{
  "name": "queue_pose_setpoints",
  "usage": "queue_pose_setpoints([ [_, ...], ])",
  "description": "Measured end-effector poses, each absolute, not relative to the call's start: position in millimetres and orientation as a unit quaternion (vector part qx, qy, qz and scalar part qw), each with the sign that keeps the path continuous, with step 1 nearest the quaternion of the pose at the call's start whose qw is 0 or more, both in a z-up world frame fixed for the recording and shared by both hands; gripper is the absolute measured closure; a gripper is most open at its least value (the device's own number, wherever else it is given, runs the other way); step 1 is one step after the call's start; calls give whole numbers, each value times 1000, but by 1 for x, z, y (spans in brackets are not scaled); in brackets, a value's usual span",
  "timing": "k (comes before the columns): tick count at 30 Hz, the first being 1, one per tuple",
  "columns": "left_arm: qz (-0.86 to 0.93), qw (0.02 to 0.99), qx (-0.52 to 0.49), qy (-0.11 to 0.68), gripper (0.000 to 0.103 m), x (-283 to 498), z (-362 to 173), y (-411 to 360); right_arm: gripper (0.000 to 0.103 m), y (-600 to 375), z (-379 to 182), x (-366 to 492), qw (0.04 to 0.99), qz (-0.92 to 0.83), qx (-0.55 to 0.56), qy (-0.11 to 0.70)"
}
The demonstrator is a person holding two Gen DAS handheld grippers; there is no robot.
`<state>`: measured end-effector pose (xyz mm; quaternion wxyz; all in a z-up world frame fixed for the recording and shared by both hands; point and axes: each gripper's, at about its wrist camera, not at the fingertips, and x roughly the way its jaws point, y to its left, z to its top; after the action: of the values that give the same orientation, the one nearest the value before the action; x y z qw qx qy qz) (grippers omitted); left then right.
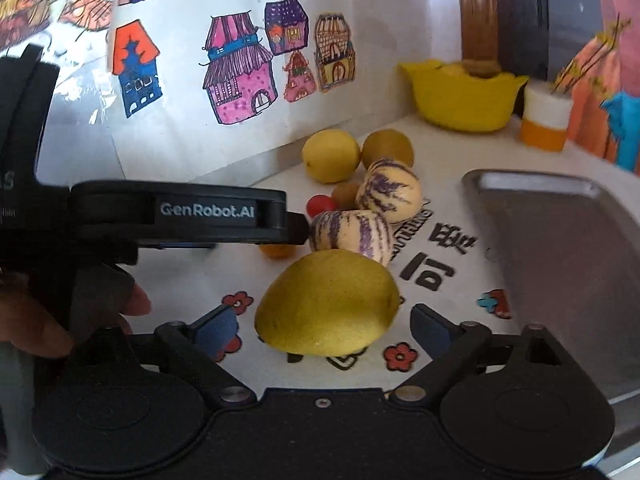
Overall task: Organize fruits
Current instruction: 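Grasp an orange with the left tool while the right tool grasps the yellow pear, then carry the orange in the left tool while the right tool carries the pear over the tray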
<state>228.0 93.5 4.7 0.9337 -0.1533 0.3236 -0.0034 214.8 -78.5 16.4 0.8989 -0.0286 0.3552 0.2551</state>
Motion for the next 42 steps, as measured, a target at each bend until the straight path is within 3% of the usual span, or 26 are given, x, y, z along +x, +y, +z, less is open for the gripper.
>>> queue_pose_setpoints([
  [3, -2, 938, -140, 318, 27, 228, 3, 90, 15, -79, 15, 218, 896, 259, -20, 359],
  [8, -6, 941, -116, 317, 45, 230, 0, 80, 25, -81, 14, 219, 897, 260, -17, 358],
  [15, -2, 942, -108, 319, 65, 231, 0, 75, 28, -89, 13, 219, 896, 269, 0, 354],
  [33, -8, 933, -120, 339, 67, 188, 8, 57, 30, -140, 13, 193, 894, 265, 89, 350],
  [38, -21, 931, -132, 338, 67, 180, 14, 45, 42, -160, 18, 180, 896, 267, 120, 334],
  [42, -23, 931, -132, 340, 67, 178, 16, 34, 42, -171, 19, 177, 893, 269, 128, 338],
])
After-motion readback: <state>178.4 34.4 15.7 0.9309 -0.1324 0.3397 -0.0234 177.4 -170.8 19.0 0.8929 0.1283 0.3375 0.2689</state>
